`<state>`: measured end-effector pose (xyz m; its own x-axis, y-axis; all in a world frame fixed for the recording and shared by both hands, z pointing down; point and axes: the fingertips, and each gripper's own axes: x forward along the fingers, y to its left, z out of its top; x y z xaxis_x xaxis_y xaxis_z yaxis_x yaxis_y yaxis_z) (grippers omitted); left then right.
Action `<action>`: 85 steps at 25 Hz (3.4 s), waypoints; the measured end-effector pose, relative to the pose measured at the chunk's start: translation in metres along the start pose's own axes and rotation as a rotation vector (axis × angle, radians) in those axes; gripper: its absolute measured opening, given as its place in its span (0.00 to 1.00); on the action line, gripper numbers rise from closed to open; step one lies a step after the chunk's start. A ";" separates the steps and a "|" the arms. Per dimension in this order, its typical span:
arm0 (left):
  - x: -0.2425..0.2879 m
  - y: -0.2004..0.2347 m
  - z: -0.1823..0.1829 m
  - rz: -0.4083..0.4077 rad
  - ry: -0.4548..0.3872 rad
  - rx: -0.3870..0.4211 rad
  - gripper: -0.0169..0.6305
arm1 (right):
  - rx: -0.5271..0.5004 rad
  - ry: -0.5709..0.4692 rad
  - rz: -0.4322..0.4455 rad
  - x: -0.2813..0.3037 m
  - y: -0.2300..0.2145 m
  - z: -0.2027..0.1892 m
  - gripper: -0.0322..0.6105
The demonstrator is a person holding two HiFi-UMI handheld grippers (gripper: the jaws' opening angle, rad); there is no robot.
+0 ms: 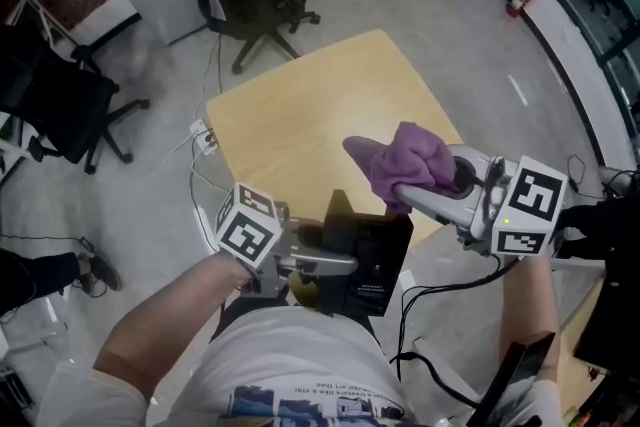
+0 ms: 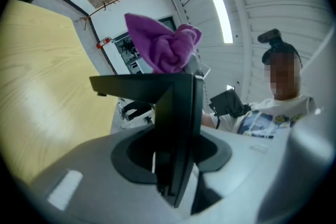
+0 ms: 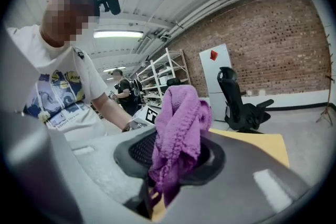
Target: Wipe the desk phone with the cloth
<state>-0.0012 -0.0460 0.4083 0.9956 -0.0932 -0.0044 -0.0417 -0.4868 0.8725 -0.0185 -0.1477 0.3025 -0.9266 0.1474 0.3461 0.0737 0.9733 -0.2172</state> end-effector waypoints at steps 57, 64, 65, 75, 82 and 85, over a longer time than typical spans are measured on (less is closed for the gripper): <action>-0.009 -0.024 -0.008 -0.029 0.021 0.064 0.31 | 0.131 0.111 -0.085 0.028 -0.038 -0.059 0.21; -0.035 -0.023 0.011 -0.016 -0.041 0.066 0.31 | 0.253 -0.106 -0.277 -0.028 -0.042 -0.050 0.21; -0.038 -0.022 0.014 -0.016 -0.051 0.063 0.31 | 0.272 -0.132 -0.275 -0.031 -0.036 -0.051 0.21; -0.036 -0.015 0.021 -0.036 -0.096 0.072 0.31 | 0.436 -0.424 -0.207 -0.036 0.024 -0.065 0.21; -0.052 -0.010 0.055 -0.034 -0.119 0.052 0.31 | 0.532 -0.432 -0.144 -0.028 0.030 -0.076 0.21; -0.059 -0.007 0.064 -0.039 -0.135 0.046 0.31 | 0.554 -0.417 -0.130 -0.023 0.036 -0.086 0.21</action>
<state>-0.0647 -0.0927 0.3717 0.9763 -0.1882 -0.1065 -0.0100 -0.5311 0.8473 0.0372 -0.1007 0.3650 -0.9874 -0.1513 0.0462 -0.1431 0.7291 -0.6693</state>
